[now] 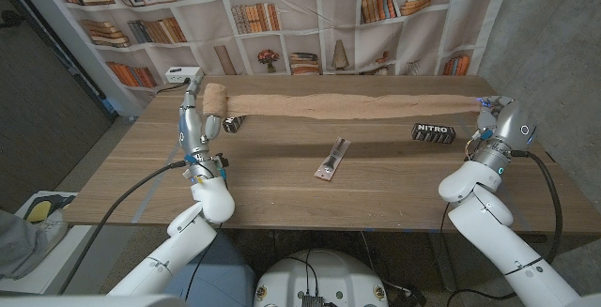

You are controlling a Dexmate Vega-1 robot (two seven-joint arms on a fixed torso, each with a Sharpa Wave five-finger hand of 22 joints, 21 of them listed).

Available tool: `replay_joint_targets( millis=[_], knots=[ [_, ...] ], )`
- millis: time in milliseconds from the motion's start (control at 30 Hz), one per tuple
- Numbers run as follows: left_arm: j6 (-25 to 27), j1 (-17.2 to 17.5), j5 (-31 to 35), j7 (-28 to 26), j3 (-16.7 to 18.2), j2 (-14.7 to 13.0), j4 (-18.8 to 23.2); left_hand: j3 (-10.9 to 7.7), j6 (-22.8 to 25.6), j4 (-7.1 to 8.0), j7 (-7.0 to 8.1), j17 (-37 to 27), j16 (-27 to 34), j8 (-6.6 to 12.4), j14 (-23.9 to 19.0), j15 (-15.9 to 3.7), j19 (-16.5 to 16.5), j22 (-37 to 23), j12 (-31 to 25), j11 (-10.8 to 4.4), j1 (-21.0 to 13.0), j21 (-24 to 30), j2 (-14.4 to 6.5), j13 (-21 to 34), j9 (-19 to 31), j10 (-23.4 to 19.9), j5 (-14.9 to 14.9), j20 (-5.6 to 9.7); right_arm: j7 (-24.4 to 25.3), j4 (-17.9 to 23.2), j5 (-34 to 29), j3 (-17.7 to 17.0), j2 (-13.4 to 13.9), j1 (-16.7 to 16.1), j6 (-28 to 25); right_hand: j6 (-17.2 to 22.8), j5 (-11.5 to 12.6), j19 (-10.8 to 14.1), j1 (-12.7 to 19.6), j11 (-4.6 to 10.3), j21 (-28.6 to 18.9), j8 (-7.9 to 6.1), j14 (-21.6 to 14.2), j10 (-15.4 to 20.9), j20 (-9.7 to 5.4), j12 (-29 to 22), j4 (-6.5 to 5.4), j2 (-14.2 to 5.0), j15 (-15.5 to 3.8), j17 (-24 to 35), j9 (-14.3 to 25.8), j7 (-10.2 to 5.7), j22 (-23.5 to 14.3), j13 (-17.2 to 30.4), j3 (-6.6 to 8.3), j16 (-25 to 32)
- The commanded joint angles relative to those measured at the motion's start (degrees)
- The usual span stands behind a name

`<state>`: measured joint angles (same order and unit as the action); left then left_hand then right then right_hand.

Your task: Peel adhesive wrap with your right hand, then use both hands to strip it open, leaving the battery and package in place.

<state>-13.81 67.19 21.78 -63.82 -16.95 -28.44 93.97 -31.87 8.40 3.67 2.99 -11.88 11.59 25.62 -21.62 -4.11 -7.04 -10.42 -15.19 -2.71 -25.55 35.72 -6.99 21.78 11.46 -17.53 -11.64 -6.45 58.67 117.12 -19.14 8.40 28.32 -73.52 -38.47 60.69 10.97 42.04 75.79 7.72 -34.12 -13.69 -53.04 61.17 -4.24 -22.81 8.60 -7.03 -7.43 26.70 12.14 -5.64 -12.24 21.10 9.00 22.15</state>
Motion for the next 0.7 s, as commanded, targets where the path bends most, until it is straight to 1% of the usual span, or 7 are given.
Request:
replay_joint_targets(
  millis=[33, 67, 100, 233, 333, 467, 700],
  knots=[
    [-2.21, 1.68, -1.14, 0.16, 1.45, -1.29, 0.53, -0.46, 0.55, -0.33, -1.45, 0.06, 0.62, -0.42, -0.67, 0.96, -1.55, -0.11, -0.36, 1.00, 0.30, 0.07, -0.44, -0.04, 0.01, -0.46, 0.31, -0.47, -0.43, 0.35, 1.59, -0.75, 0.39, -0.36, 0.10, 0.36, 0.35, -0.19, 0.43, 0.09, -0.44, 0.24, -0.30, 0.36, -2.27, -0.38, 0.13, -0.08, -6.46, 0.27, 0.21, 0.06, -0.06, 0.15, -0.36, -0.03],
    [-2.25, 1.69, -1.12, 0.19, 1.49, -1.25, 0.52, -0.46, 0.56, -0.26, -1.40, 0.04, 0.67, -0.48, -0.75, 0.97, -1.75, -0.11, -0.43, 1.05, 0.38, 0.12, -0.54, -0.04, 0.01, -0.60, 0.34, -0.63, -0.41, 0.36, 1.64, -0.75, 0.42, -0.36, 0.12, 0.34, 0.35, -0.20, 0.43, 0.10, -0.47, 0.26, -0.27, 0.41, -2.28, -0.38, 0.13, -0.09, -6.46, 0.26, 0.21, 0.07, -0.06, 0.13, -0.36, -0.06],
    [-2.65, 1.68, -1.28, 0.17, 1.55, -1.18, 0.43, -0.32, 1.00, 0.06, -1.58, -0.03, 0.85, -0.57, -1.03, 0.82, -2.62, -0.13, -0.52, 1.10, 0.84, 0.35, -0.71, -0.07, 0.02, -0.76, 0.47, -1.64, -0.51, 0.41, 1.70, -0.68, 0.50, -0.36, 0.20, 0.32, 0.35, -0.25, 0.43, 0.12, -0.49, 0.27, -0.28, 0.39, -2.29, -0.37, 0.12, -0.09, -6.46, 0.28, 0.22, 0.14, -0.05, 0.14, -0.36, -0.06],
    [-3.93, 1.80, -1.36, 0.43, 1.82, -1.43, 0.12, 0.13, 1.45, 0.46, -1.86, -0.08, 1.11, -0.78, -1.59, 0.65, -3.77, -0.15, -0.87, 1.06, 1.62, 0.63, -0.45, -0.08, 0.02, -1.48, 0.64, -1.83, -1.00, 0.45, 1.46, -0.21, 1.19, 0.02, -0.44, 0.34, 0.34, -0.28, 0.43, 0.04, -0.63, 0.30, -0.24, 0.41, -2.28, -0.36, 0.12, -0.10, -6.46, 0.31, 0.22, 0.12, -0.03, 0.17, -0.38, -0.12],
    [-4.73, 1.94, -1.37, 0.58, 2.03, -1.56, -0.16, 0.49, 1.88, 0.95, -2.14, -0.15, 1.37, -0.94, -2.14, 0.67, -4.87, -0.16, -1.05, 1.29, 2.37, 0.91, -0.44, -0.11, 0.02, -1.84, 0.72, -2.18, -1.02, 0.52, 2.32, -0.82, 0.78, -0.03, 0.07, 0.39, 0.33, -0.43, 0.43, 0.18, -0.69, 0.31, -0.31, 0.32, -2.29, -0.35, 0.10, -0.12, -6.46, 0.41, 0.23, 0.04, -0.01, 0.25, -0.39, -0.08],
    [-5.60, 1.98, -1.25, 0.74, 2.25, -1.61, -0.57, 0.88, 2.79, 1.45, -2.90, -0.17, 1.71, -1.04, -3.03, 0.83, -6.20, -0.14, -1.55, 1.45, 3.21, 1.22, -0.33, -0.12, 0.02, -2.93, 0.73, -1.75, -0.62, 0.69, 2.11, -0.72, 0.85, -0.26, -0.09, 0.33, 0.31, -0.47, 0.43, 0.14, -0.84, 0.37, -0.28, 0.30, -2.30, -0.34, 0.10, -0.12, -6.46, 0.44, 0.24, 0.07, 0.02, 0.29, -0.40, -0.14],
    [-5.89, 2.18, -0.98, 0.93, 2.62, -1.33, -0.54, 1.36, 3.75, 2.14, -3.25, -0.21, 1.96, -1.17, -3.69, 0.88, -7.19, -0.12, -1.87, 1.61, 4.26, 1.38, -0.31, -0.13, 0.04, -3.51, 0.66, -1.39, -0.47, 1.44, 3.02, -1.11, 0.64, -1.44, 1.91, 0.37, 0.29, -0.55, 0.42, 0.14, -1.08, 0.41, -0.27, 0.36, -2.31, -0.29, 0.08, -0.14, -6.46, 0.49, 0.25, 0.10, 0.06, 0.27, -0.43, -0.22]
  ],
)
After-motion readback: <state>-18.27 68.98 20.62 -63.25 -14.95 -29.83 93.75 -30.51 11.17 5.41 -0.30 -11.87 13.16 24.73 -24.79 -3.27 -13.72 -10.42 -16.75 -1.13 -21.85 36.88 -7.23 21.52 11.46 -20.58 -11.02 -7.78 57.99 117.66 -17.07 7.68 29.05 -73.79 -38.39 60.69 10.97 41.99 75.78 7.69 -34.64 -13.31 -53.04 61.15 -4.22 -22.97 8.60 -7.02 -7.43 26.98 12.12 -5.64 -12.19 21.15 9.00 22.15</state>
